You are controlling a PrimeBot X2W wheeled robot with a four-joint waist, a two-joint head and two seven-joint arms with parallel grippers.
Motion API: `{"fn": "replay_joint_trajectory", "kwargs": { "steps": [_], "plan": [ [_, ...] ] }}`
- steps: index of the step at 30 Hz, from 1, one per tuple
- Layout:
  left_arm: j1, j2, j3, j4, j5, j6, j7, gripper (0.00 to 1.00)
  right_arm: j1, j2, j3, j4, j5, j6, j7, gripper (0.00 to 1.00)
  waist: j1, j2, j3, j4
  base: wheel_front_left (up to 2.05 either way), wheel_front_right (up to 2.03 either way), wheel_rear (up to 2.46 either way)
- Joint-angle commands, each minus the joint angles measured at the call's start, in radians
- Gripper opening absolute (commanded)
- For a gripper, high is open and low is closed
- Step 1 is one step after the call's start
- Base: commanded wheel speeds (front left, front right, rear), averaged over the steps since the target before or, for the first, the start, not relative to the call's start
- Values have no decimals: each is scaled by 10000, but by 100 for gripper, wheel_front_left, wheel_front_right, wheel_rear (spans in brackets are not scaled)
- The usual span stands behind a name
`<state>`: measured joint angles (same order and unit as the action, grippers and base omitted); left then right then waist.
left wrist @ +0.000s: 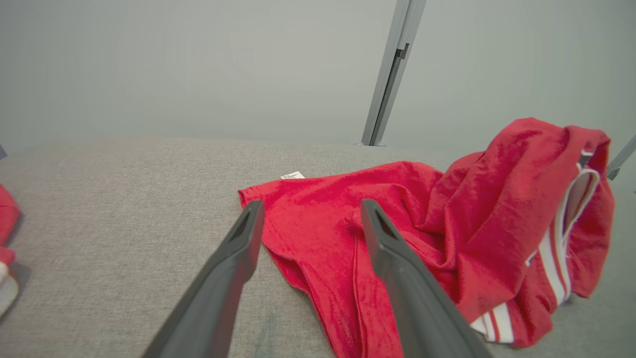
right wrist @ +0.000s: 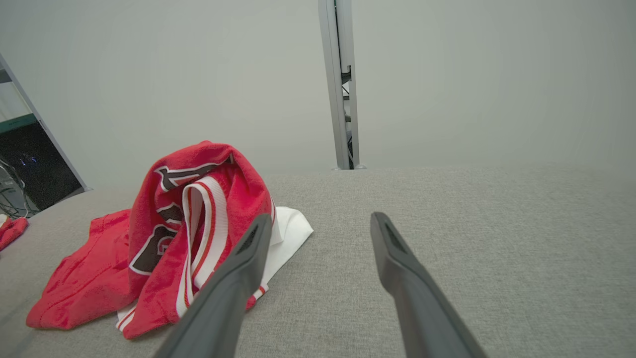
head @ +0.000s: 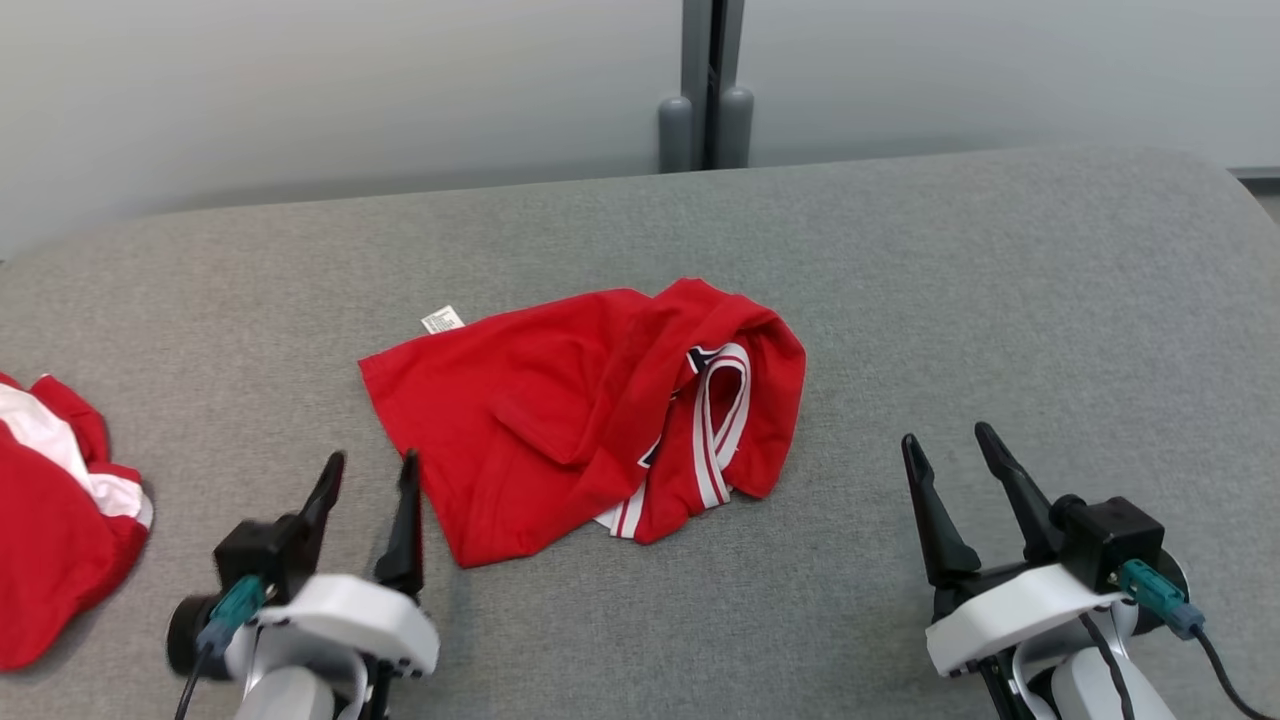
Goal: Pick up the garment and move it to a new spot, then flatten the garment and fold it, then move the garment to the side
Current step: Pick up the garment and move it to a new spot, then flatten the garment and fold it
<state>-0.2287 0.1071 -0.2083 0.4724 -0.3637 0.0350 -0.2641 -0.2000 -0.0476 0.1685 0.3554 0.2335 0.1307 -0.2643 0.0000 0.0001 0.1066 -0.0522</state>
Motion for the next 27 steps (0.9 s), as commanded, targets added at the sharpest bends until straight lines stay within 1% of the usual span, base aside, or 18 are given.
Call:
{"fn": "replay_joint_trajectory", "kwargs": {
  "steps": [1, 9, 13, 16, 21, 23, 27],
  "plan": [
    [174, -23, 239, -101, 120, -57, -5, 100, 147, -61, -48, 20, -75, 1, -3, 100, 0, -1, -156, 164, 0, 0, 0],
    [1483, -271, 1934, -667, 1054, -334, -5, 100, 439, -59, 47, 168, -233, 1, -3, 100, 0, -1, -463, 384, 0, 0, 0],
    [1999, -399, 2413, -956, 1492, -546, -6, 100, 569, -58, 188, 291, -224, 1, -3, 100, 0, -1, -645, 350, 0, 0, 0],
    [2364, -452, 2656, -1148, 1774, -698, -6, 100, 720, -62, 254, 366, -207, 1, -3, 100, 0, -1, -801, 263, 0, 0, 0],
    [2922, -530, 2882, -1435, 1985, -708, -4, 100, 940, -58, 354, 388, -200, 1, -3, 100, 0, -1, -929, 186, 0, 0, 0],
    [3037, -543, 2842, -1444, 2001, -755, -6, 100, 978, -56, 450, 420, -189, 1, -3, 100, 0, -1, -942, 196, 0, 0, 0],
    [3111, -548, 2624, -1441, 1781, -679, -6, 100, 1053, -59, 565, 488, -220, 1, -3, 100, 0, -1, -940, 304, 0, 0, 0]
  ]
}}
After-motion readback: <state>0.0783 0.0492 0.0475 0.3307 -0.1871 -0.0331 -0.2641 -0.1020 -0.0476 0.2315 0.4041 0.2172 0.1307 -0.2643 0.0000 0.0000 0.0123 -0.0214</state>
